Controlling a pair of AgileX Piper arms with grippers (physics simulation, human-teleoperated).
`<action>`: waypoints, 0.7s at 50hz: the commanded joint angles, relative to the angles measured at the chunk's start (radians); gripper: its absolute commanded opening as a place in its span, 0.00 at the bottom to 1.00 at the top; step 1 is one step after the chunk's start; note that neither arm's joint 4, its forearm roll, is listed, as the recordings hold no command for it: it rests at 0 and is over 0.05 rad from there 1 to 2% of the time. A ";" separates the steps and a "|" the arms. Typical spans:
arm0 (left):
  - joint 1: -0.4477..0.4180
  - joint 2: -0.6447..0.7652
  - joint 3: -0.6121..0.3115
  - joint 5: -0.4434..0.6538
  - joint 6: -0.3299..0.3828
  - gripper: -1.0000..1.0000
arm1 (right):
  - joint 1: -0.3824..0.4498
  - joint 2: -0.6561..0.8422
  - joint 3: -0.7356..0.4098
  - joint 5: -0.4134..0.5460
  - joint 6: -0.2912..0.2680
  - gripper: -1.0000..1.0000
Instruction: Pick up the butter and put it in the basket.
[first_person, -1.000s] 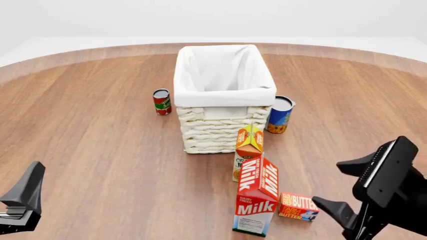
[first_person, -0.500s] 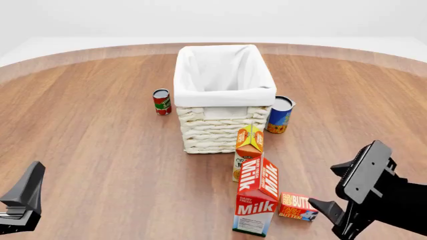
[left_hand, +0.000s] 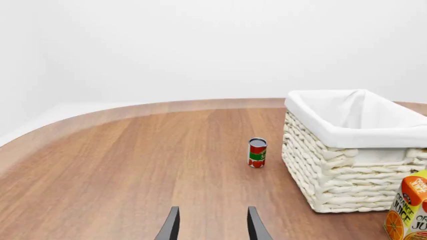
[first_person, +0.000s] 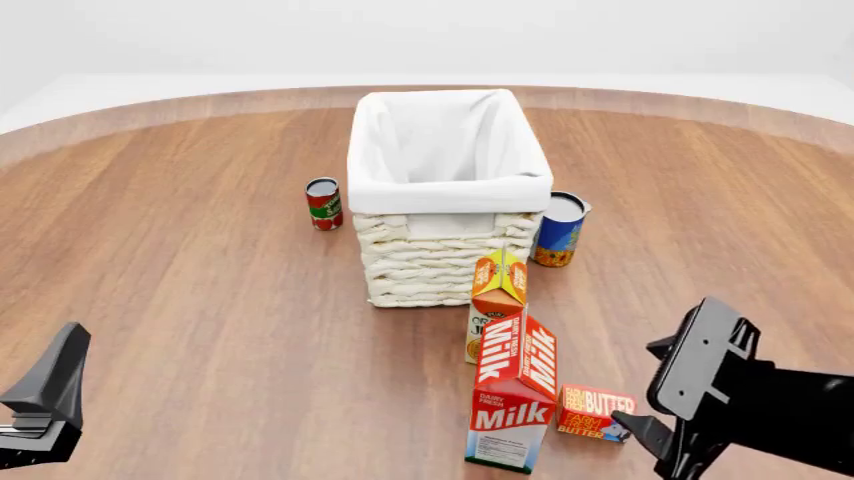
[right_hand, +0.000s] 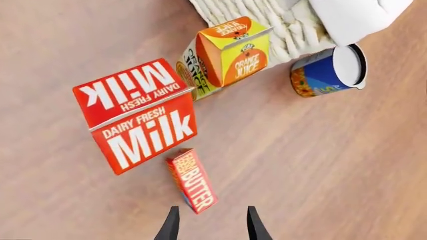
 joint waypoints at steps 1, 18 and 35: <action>0.000 0.000 0.000 0.000 0.000 1.00 | -0.026 0.050 0.007 -0.039 -0.070 1.00; 0.000 0.000 0.000 0.000 0.000 1.00 | -0.015 0.087 0.011 -0.068 -0.078 1.00; 0.000 0.000 0.000 0.000 0.000 1.00 | -0.002 0.085 0.008 -0.064 -0.076 1.00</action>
